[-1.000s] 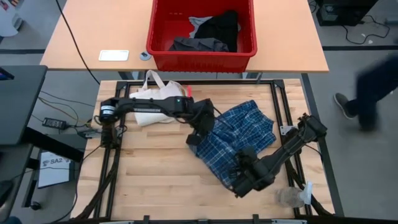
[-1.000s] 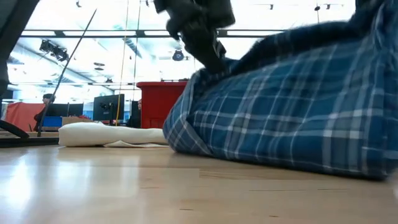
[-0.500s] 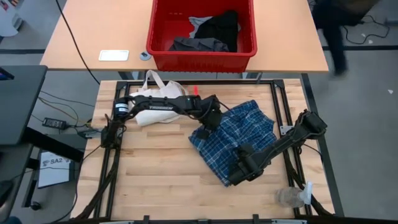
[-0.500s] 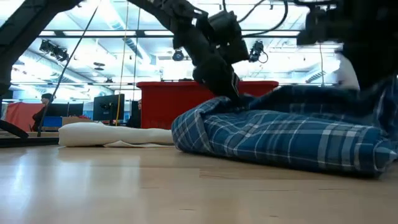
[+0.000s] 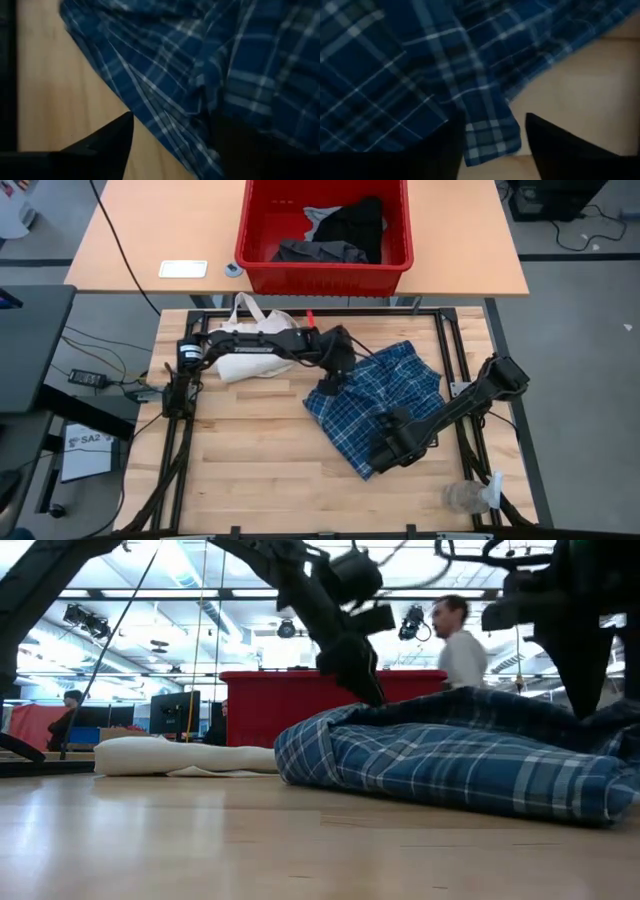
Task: Fold laundry
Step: Fold the blue pants
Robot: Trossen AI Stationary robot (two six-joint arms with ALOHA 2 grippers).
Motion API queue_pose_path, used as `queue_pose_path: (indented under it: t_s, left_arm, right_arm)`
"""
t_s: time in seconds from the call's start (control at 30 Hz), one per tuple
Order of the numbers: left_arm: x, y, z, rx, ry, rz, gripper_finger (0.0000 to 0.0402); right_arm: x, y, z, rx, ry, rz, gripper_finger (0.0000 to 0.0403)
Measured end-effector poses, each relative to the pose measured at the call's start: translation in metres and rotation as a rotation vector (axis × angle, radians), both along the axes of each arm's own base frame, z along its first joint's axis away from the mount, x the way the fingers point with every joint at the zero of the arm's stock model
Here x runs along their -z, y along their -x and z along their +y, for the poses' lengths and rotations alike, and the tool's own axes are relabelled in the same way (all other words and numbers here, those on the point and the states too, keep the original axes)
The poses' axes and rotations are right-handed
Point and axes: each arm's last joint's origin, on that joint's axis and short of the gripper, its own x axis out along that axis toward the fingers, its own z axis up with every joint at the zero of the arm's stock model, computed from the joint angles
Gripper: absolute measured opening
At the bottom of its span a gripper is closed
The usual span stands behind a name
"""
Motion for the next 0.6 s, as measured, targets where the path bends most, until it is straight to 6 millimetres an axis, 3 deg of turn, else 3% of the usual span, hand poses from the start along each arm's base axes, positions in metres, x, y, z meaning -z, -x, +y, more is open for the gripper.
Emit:
queue_pose_path:
  t_s: [0.17, 0.3, 0.43, 0.6]
  left_arm:
    - [-0.023, 0.002, -0.001, -0.053, 0.049, -0.031, 0.0301]
    - [-0.036, 0.01, 0.002, -0.041, 0.167, -0.029, 0.0297]
    - [-0.032, 0.012, 0.002, 0.054, 0.389, -0.027, 0.0274]
    - [-0.011, 0.011, -0.001, 0.089, 0.406, -0.041, 0.0228]
  right_arm:
    - [-0.019, 0.006, -0.008, 0.053, 0.07, -0.118, 0.0272]
    - [-0.038, 0.006, -0.015, 0.014, 0.234, -0.348, 0.0272]
    - [-0.049, 0.002, -0.017, -0.059, 0.313, -0.492, 0.0213]
    - [-0.017, 0.004, -0.021, -0.089, 0.332, -0.524, 0.0083]
